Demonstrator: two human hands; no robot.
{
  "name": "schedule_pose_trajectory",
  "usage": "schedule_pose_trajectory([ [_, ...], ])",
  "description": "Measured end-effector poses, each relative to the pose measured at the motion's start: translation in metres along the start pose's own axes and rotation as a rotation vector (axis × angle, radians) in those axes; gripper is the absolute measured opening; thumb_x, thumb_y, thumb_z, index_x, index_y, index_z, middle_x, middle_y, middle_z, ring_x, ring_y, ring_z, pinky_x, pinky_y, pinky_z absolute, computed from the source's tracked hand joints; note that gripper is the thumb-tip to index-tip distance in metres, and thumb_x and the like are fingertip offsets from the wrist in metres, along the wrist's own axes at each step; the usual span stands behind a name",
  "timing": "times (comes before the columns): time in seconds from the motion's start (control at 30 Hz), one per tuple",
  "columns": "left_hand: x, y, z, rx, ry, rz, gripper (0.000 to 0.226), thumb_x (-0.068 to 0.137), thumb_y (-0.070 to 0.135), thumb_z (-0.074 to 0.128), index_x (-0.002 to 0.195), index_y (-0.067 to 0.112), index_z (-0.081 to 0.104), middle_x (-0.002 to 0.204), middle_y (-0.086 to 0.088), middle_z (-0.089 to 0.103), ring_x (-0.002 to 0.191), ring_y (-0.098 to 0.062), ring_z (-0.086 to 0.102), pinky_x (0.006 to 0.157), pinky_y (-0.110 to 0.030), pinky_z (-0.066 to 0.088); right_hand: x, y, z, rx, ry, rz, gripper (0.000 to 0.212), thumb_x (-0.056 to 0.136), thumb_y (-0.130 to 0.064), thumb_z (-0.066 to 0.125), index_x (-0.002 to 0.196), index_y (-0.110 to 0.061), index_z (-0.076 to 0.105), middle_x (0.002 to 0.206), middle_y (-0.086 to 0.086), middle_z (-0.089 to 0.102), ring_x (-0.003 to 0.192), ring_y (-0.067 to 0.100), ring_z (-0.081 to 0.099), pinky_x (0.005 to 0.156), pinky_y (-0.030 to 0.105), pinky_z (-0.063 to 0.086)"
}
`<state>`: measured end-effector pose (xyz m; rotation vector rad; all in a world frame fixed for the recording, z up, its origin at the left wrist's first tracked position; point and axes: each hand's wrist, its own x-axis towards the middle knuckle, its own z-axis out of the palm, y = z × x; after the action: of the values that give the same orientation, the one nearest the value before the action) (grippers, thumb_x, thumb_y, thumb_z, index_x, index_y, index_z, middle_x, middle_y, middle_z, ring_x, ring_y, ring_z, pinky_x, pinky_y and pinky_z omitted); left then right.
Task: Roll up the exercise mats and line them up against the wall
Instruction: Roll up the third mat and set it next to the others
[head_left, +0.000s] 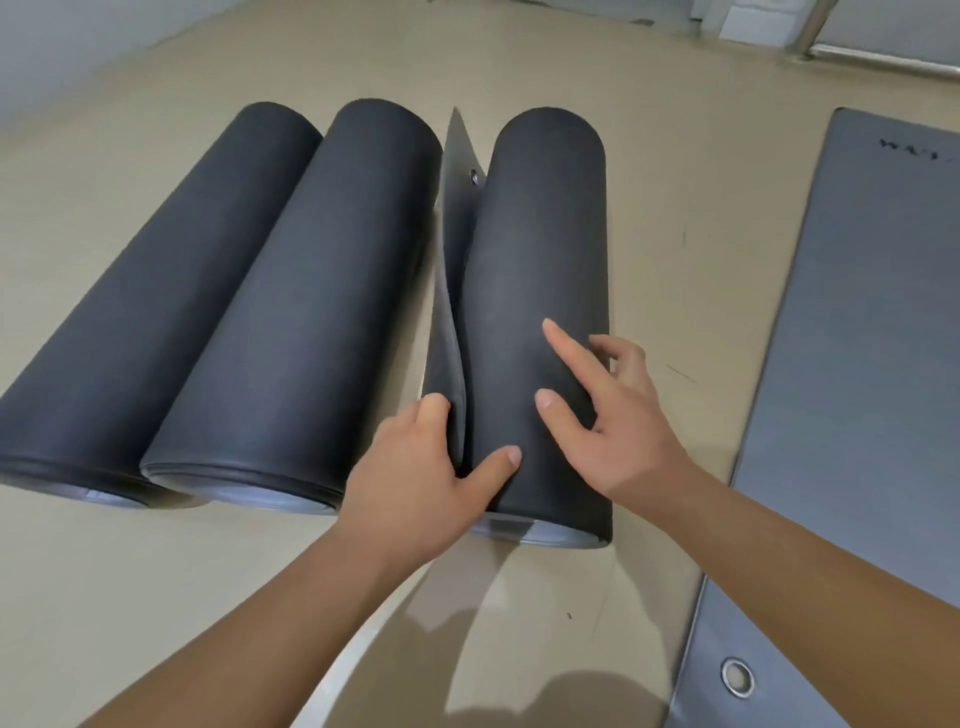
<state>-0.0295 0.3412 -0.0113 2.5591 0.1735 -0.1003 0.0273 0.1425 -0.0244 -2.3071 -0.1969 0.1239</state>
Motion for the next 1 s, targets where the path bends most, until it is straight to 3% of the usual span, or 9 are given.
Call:
schedule_pose_trajectory([
  [0.07,-0.001,-0.012,-0.002,0.016,0.044,-0.026,0.053,0.083,0.077,0.055,0.095,0.027,0.044,0.103,0.011,0.049,0.096,-0.016,0.05,0.072,-0.037,0.052,-0.001,0.008,0.002,0.027,-0.082,0.137,0.076,0.086,-0.072,0.066,0.145,-0.076,0.018,0.161,-0.007,0.014,0.15,0.02,0.026,0.122,0.045,0.033],
  [0.13,-0.007,-0.021,-0.002,-0.018,0.08,-0.042,0.056,0.083,0.074,0.057,0.105,0.024,0.045,0.108,0.009,0.049,0.098,-0.018,0.052,0.074,-0.035,0.048,-0.002,0.009,0.01,0.22,-0.184,0.289,0.092,0.071,-0.082,0.074,0.144,-0.079,0.018,0.159,-0.015,0.021,0.149,0.011,0.03,0.125,0.041,0.031],
  [0.23,-0.018,-0.023,-0.002,-0.074,0.04,-0.058,0.105,0.07,0.082,0.069,0.147,0.021,0.031,0.129,0.014,0.048,0.119,-0.012,0.052,0.086,-0.03,0.049,0.002,0.009,0.026,0.368,-0.17,0.322,0.099,0.057,-0.091,0.076,0.136,-0.086,0.017,0.157,-0.02,0.033,0.145,0.009,0.041,0.121,0.042,0.038],
  [0.4,-0.02,-0.002,0.006,-0.007,-0.045,-0.1,0.151,0.046,0.092,0.074,0.163,0.022,0.007,0.157,0.009,0.035,0.143,-0.015,0.039,0.107,-0.032,0.047,0.001,0.011,0.024,0.684,-0.143,0.417,0.098,0.077,-0.062,0.083,0.152,-0.069,0.019,0.155,-0.029,0.042,0.137,0.007,0.05,0.117,0.042,0.043],
  [0.53,-0.017,-0.002,0.013,-0.025,-0.016,-0.066,0.132,0.048,0.089,0.075,0.156,0.028,0.029,0.143,0.017,0.047,0.131,-0.008,0.048,0.101,-0.033,0.052,-0.004,0.002,0.019,0.726,-0.097,0.438,0.099,0.079,-0.053,0.085,0.156,-0.06,0.023,0.152,-0.026,0.047,0.131,0.007,0.056,0.113,0.039,0.047],
  [0.7,-0.007,-0.012,0.007,-0.687,-0.226,-0.111,0.068,0.071,0.037,0.096,0.126,0.04,0.057,0.116,0.026,0.071,0.107,0.003,0.068,0.083,-0.022,0.057,-0.005,-0.017,0.002,0.342,-0.027,0.363,0.098,0.064,-0.077,0.078,0.147,-0.072,0.026,0.142,-0.012,0.047,0.125,0.013,0.057,0.111,0.038,0.047],
  [0.77,0.001,-0.023,0.015,-0.873,-0.36,-0.175,0.071,0.071,0.022,0.097,0.131,0.028,0.059,0.115,0.017,0.075,0.106,-0.003,0.072,0.084,-0.022,0.058,-0.011,-0.025,-0.01,0.078,-0.039,0.308,0.085,0.073,-0.076,0.07,0.146,-0.072,0.026,0.136,-0.006,0.041,0.119,0.017,0.057,0.108,0.039,0.047],
  [0.87,0.006,-0.041,0.028,-0.967,-0.384,-0.254,0.083,0.059,0.031,0.092,0.134,0.019,0.059,0.12,0.003,0.076,0.111,-0.013,0.073,0.089,-0.025,0.058,-0.019,-0.024,-0.021,-0.099,-0.059,0.173,0.064,0.086,-0.064,0.064,0.145,-0.064,0.04,0.143,-0.008,0.037,0.121,0.018,0.055,0.104,0.036,0.047],
  [1.0,-0.012,-0.059,0.033,-0.951,-0.272,-0.319,0.077,0.065,0.04,0.087,0.136,0.035,0.057,0.127,0.025,0.07,0.119,0.005,0.064,0.095,-0.02,0.053,-0.017,0.006,-0.016,-0.06,0.03,-0.041,0.055,0.081,-0.049,0.076,0.135,-0.051,0.064,0.133,-0.01,0.045,0.125,0.019,0.049,0.1,0.029,0.04],
])
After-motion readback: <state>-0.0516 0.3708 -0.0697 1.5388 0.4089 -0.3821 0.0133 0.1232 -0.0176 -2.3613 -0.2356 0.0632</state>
